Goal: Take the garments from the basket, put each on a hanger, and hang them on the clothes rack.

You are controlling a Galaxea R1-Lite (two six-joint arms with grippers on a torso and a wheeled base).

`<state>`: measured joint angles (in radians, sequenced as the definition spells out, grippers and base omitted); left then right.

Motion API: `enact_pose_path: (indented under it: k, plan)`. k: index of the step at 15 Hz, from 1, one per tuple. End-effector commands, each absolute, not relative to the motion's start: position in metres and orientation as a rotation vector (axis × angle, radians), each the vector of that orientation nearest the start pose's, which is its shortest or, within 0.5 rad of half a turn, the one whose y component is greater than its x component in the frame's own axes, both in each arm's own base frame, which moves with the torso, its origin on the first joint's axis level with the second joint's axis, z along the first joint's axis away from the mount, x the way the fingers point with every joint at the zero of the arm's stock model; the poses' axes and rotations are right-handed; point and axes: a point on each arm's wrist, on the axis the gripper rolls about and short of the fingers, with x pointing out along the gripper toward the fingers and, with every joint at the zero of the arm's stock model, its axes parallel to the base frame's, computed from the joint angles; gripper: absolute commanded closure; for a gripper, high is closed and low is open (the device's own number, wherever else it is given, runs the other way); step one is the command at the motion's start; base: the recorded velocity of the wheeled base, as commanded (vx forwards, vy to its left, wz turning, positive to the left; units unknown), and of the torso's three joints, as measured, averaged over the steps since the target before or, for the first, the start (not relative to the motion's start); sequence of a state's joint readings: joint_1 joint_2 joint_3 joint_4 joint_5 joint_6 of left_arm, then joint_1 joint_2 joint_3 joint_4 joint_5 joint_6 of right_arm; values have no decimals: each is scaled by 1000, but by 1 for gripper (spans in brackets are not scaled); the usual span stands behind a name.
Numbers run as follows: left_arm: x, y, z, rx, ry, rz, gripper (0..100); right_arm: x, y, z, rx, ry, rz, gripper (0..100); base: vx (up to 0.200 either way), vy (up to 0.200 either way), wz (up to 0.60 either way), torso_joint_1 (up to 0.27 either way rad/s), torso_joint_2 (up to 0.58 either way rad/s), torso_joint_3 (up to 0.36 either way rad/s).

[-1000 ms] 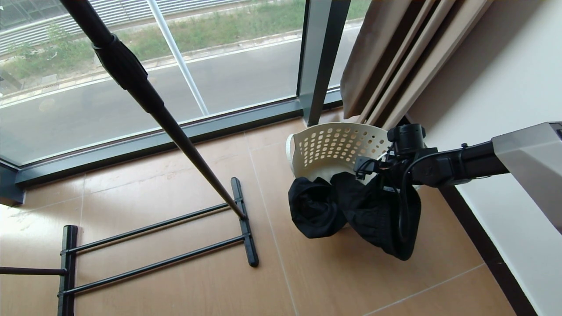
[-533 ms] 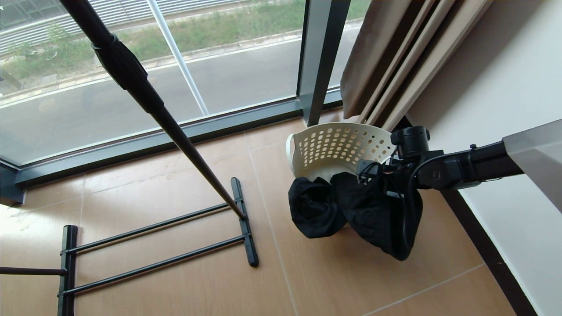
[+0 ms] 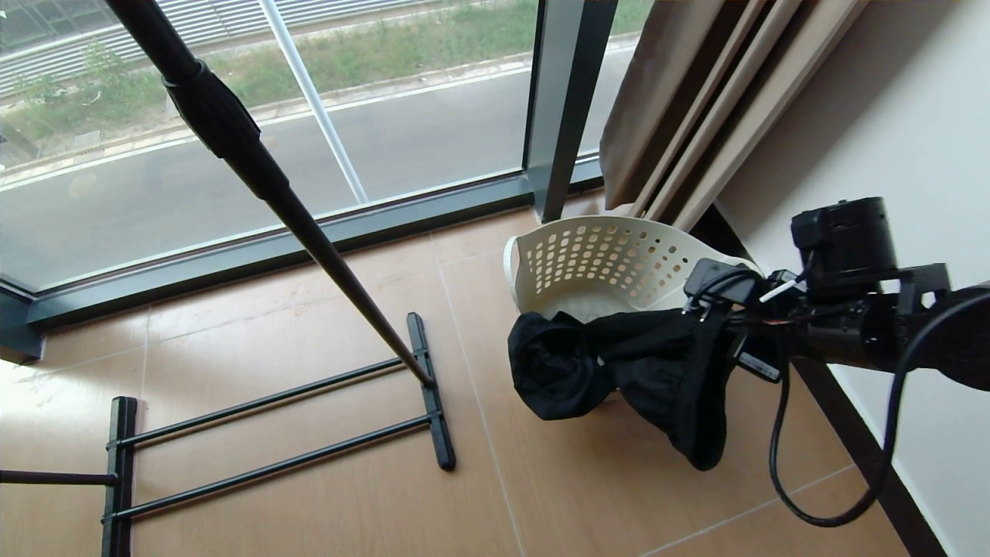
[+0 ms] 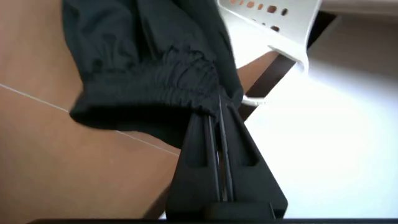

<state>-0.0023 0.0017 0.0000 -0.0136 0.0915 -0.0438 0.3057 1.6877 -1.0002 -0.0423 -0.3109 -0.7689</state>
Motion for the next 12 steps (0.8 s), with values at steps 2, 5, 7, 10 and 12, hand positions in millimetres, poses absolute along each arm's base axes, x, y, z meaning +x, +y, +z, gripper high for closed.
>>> enact_pose_path:
  k: [2, 5, 7, 10, 12]
  plan:
    - [-23, 2, 77, -47, -16, 90, 0, 205, 83, 240, -708, 442, 230, 100, 0, 0, 0, 0, 0, 0]
    - [-23, 2, 77, -47, -14, 90, 0, 161, 79, 255, -538, 390, 258, 100, 0, 0, 0, 0, 0, 0]
    - [-23, 2, 77, -47, -14, 90, 0, 151, 74, 255, -511, 369, 256, 100, 0, 0, 0, 0, 0, 0]
    - [-23, 2, 77, -48, -14, 90, 0, 148, 72, 252, -384, 386, 230, 100, 0, 0, 0, 1, 1, 20]
    - [-23, 2, 77, -47, -14, 87, 0, 149, 72, 252, -377, 384, 236, 100, 0, 0, 0, 2, 2, 139]
